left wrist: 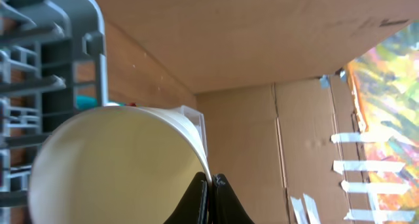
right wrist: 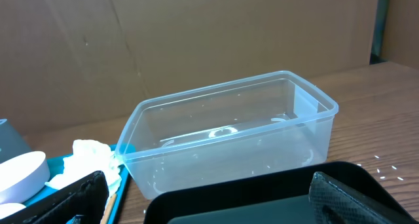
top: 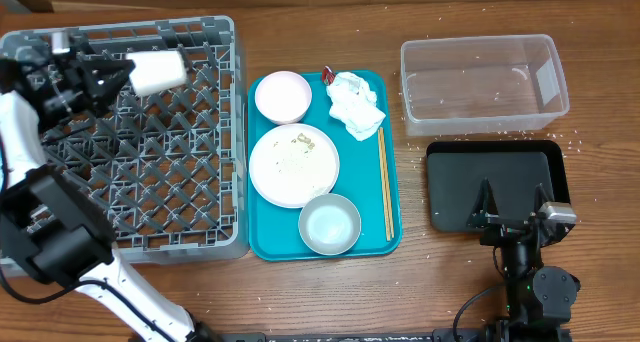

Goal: Sort waste into correct bins and load items into the dishwasher
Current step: 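Lift the white cup and carry it over the grey dish rack, then turn the cup upside down and lower it onto the rack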

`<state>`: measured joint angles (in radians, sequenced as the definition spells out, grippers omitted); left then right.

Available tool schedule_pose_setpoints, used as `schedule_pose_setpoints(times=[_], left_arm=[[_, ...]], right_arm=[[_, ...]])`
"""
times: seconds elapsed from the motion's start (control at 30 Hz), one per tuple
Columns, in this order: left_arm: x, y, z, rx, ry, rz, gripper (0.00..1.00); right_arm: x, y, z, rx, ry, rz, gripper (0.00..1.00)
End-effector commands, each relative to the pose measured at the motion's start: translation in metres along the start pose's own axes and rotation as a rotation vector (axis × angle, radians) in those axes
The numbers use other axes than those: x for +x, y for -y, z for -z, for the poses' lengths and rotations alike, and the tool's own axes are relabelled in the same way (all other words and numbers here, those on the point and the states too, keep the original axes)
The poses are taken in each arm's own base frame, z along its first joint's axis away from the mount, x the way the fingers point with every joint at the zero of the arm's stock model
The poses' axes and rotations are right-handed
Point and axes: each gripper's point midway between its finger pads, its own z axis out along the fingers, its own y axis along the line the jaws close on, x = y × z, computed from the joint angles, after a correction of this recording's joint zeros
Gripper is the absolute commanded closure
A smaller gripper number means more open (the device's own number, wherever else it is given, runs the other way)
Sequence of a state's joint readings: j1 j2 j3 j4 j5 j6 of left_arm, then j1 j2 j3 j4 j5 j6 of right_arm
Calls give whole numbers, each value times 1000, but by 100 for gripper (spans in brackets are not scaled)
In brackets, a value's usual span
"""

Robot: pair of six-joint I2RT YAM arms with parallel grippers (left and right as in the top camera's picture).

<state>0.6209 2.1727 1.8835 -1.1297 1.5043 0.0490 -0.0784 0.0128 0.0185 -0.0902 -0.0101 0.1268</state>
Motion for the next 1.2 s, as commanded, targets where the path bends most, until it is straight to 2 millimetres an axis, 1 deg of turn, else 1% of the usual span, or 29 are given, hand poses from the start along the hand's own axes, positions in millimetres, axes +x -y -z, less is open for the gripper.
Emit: schedule_pose_setpoints(times=[0.0,0.23,0.37,0.43,0.57,0.63,0.8,0.9,1.17], left_arm=[[-7,2,18,37,44,-67,96],[-13,-23,30,17,70,-49,96],[-19,-46,37,15,88,-39,96],[-22,-59,39,43,96,-35,96],[-28,-88,37,58,93,-10,96],[-29,-95,34,58,88,-23,96],[-31,-94,25,62,69,-63,96],[-30,-93,16,67,50,-51,96],[-31,-88,-8,77,2,-93,96]], right_arm=[[1,3,0,11,7,1,0],[1,3,0,11,7,1,0],[1,3,0,11,8,1,0],[1,3,0,11,8,1,0],[1,3,0,11,7,1,0],[1,3,0,11,8,1,0],[1,3,0,11,7,1,0],[1,3,0,11,8,1,0],[1,3,0,11,8,1,0]])
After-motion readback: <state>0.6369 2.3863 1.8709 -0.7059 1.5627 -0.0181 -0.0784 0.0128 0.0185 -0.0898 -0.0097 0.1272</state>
